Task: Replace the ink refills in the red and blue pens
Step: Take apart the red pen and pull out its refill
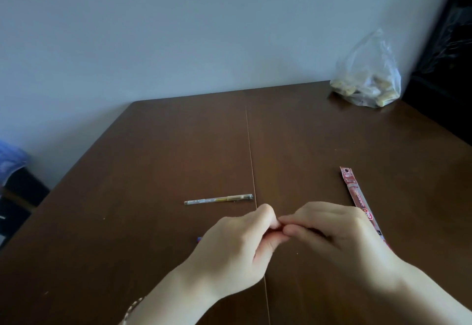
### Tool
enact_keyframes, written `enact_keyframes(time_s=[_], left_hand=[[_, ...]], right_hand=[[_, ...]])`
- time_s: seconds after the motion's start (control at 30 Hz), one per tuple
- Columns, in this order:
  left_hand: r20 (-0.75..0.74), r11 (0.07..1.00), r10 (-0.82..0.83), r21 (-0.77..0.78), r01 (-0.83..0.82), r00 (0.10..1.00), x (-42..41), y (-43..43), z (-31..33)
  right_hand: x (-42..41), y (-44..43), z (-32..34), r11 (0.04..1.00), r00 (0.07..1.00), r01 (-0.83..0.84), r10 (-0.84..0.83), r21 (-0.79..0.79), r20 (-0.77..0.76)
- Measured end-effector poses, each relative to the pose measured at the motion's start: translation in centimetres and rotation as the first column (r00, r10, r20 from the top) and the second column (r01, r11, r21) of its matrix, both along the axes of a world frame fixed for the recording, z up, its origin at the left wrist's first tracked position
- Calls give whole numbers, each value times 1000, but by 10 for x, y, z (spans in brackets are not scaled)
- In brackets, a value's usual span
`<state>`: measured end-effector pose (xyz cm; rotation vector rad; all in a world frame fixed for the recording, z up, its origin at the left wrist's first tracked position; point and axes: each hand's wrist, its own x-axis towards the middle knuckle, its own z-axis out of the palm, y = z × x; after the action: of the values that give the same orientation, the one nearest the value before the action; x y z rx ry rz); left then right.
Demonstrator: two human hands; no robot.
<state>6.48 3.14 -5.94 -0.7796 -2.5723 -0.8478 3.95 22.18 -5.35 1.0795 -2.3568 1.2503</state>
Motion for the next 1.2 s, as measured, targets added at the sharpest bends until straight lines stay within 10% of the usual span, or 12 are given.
enact_keyframes(time_s=[0.2,0.8,0.93,1.2], left_hand=[[130,900,431,-133,-415,893,-28,-61,-2],[256,901,383,107,-420,888,-24,2,-23],[300,889,366,168,-427,881,-27,9,-24],[320,857,237,377,-352,918,-30,43,-28]], right_hand=[[-53,60,-11,858,833,511,-507,44,220],[-85,4,-56,852,819,243,-436,463,373],[-71,3,-46,897,844,427,-440,115,307],[-29,-29,-37,768,615,487,37,-417,787]])
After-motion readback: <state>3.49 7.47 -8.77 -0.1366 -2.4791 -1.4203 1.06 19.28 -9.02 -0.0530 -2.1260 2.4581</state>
